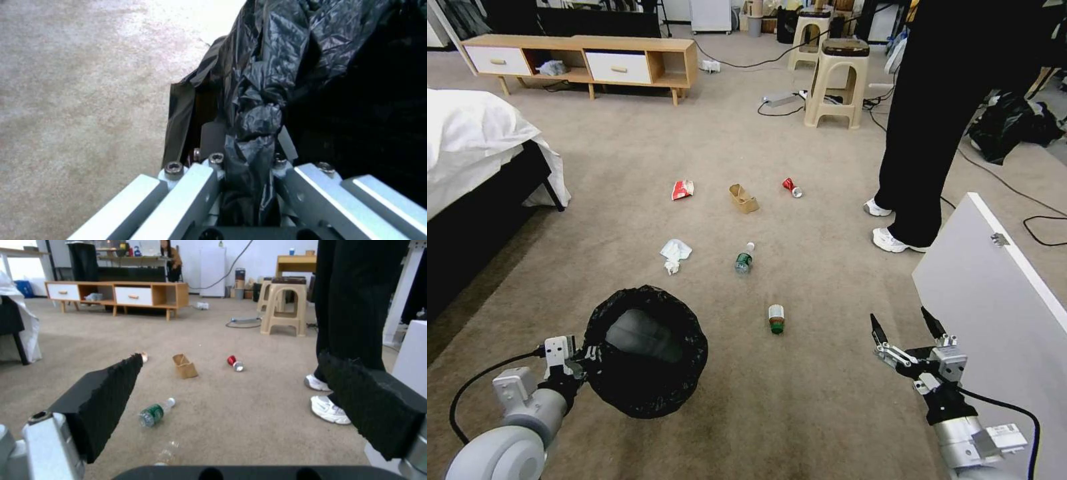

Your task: Pick up the trash bin, then pick up the garbage from the floor and place it into the trash bin.

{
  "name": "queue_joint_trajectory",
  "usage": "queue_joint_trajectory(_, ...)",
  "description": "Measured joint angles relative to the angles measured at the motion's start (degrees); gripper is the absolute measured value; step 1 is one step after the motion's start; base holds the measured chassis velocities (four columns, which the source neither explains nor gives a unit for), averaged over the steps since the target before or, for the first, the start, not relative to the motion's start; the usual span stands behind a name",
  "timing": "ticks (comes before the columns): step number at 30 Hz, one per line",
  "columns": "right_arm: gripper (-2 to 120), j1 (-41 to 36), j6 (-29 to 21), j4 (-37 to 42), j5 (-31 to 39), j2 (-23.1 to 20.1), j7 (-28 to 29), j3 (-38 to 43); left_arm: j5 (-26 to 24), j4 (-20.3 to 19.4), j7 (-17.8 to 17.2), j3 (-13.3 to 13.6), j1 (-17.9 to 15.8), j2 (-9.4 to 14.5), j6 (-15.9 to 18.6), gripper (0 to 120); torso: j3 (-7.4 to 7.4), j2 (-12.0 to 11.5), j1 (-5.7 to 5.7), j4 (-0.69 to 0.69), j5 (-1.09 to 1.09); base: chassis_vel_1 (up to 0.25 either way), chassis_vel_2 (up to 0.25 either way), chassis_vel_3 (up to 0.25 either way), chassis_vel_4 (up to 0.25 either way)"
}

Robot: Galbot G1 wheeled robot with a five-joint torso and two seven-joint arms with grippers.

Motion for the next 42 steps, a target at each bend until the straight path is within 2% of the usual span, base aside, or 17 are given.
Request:
queue_joint_trajectory(23,100,0.05,-0.09,0.47,-0.12,0.19,-0.09,-0.05,0.43,-1.86,1.28,0.16,1.06,-0.98,0.26,1,0.00,0.00,0.00,0.00,0.00,0.000,0.000,0.000,0.000)
queue_joint_trajectory(42,100,0.42,-1.09,0.32,-0.33,0.11,-1.10,-0.48,0.93,-0.90,1.94,-1.63,0.29,-1.50,-0.66,1,0.00,0.00,0.00,0.00,0.00,0.000,0.000,0.000,0.000)
